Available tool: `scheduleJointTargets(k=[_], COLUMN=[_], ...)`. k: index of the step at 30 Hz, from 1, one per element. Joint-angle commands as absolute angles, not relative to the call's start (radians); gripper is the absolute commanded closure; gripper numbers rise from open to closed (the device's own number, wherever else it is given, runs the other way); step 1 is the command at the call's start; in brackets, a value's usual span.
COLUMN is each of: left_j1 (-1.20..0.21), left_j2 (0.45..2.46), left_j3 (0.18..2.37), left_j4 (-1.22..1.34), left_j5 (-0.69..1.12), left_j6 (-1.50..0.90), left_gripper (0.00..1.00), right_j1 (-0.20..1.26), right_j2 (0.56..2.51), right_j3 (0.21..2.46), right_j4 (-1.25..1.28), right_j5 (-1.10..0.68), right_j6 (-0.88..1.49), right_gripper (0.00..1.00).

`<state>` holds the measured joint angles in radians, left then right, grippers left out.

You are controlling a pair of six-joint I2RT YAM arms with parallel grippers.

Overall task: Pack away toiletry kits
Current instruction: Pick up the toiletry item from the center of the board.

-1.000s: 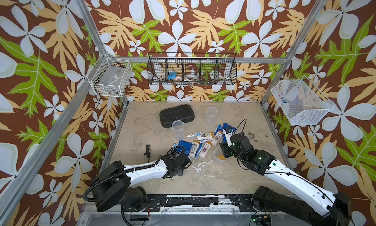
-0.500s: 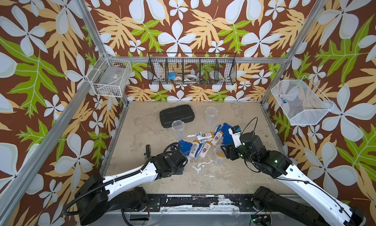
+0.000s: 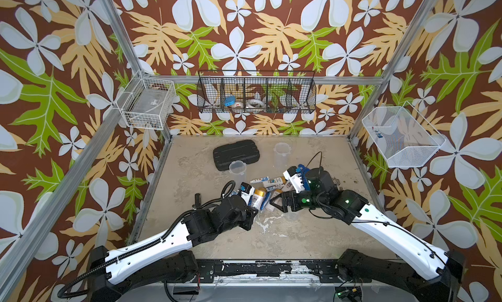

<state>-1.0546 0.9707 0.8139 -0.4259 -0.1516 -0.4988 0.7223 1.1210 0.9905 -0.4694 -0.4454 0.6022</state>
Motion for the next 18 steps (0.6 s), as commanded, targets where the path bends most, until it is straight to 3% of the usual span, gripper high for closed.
scheduleJointTargets(k=[1,9,13,18], left_j1=[-1.079,-1.118,-1.129,-1.129], left_j2=[0.988,1.006,1.011,1.038], left_j3=[0.835,0.85,0.848,0.87], left_j4=[-0.352,-0.322,-0.322,-0.319], left_j5=[-0.141,-0.134,-0.14,-0.154], left_j6=[-0.472,-0.473,-0.469,-0.451], left_gripper=[0.97,0.97,0.97,0.97], right_j1=[0.755,0.792,0.796,0.799], right_j2=[1.165,1.208,1.218,1.212], right_j3=[1.0,0.979,0.982,0.99], right_j4=[-0.357,-0.265,-0.248,-0.267], right_j5=[-0.522,-0.526,-0.534,-0.518], right_j6=[0.657,0.718,0.725,0.711], right_gripper=[0.07,0.13,0.52,0.73])
